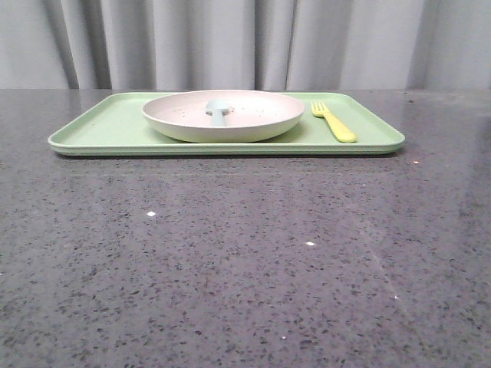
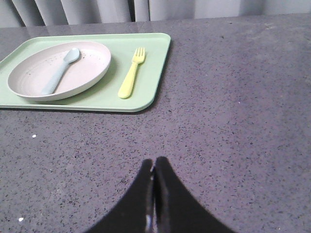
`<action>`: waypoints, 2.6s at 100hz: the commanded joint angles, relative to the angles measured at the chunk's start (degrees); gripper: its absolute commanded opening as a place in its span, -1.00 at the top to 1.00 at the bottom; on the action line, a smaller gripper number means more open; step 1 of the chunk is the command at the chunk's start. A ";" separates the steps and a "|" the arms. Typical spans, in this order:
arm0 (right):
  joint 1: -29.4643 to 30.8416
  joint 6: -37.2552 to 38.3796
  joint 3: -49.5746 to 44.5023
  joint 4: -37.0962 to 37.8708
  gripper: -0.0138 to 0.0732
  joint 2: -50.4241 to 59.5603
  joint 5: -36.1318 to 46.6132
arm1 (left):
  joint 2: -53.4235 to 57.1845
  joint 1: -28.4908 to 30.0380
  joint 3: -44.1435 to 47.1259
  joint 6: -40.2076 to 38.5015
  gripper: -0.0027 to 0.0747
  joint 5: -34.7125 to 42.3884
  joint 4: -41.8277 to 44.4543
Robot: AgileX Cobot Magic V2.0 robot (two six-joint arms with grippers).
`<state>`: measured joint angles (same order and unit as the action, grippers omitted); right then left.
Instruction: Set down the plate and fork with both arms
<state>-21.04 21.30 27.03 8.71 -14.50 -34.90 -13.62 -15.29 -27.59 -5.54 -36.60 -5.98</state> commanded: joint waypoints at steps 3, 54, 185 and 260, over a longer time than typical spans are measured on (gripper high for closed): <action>-0.04 -0.58 1.34 1.22 0.84 -0.55 4.56 | -0.36 -0.35 -0.55 -0.47 0.98 3.86 -0.55; -0.04 -0.58 1.34 1.22 0.84 -0.55 4.56 | 7.68 15.81 15.89 8.20 0.98 28.26 1.05; 0.01 -0.58 1.34 1.22 0.84 -0.57 4.51 | 15.71 18.88 28.39 7.15 0.98 34.92 1.04; 5.50 -2.06 -5.14 5.76 0.84 -0.57 22.27 | 15.71 18.88 28.39 7.15 0.98 34.92 1.04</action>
<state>-18.15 21.11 22.99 15.40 -14.50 -25.78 0.18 3.50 0.00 2.03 -6.58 -4.79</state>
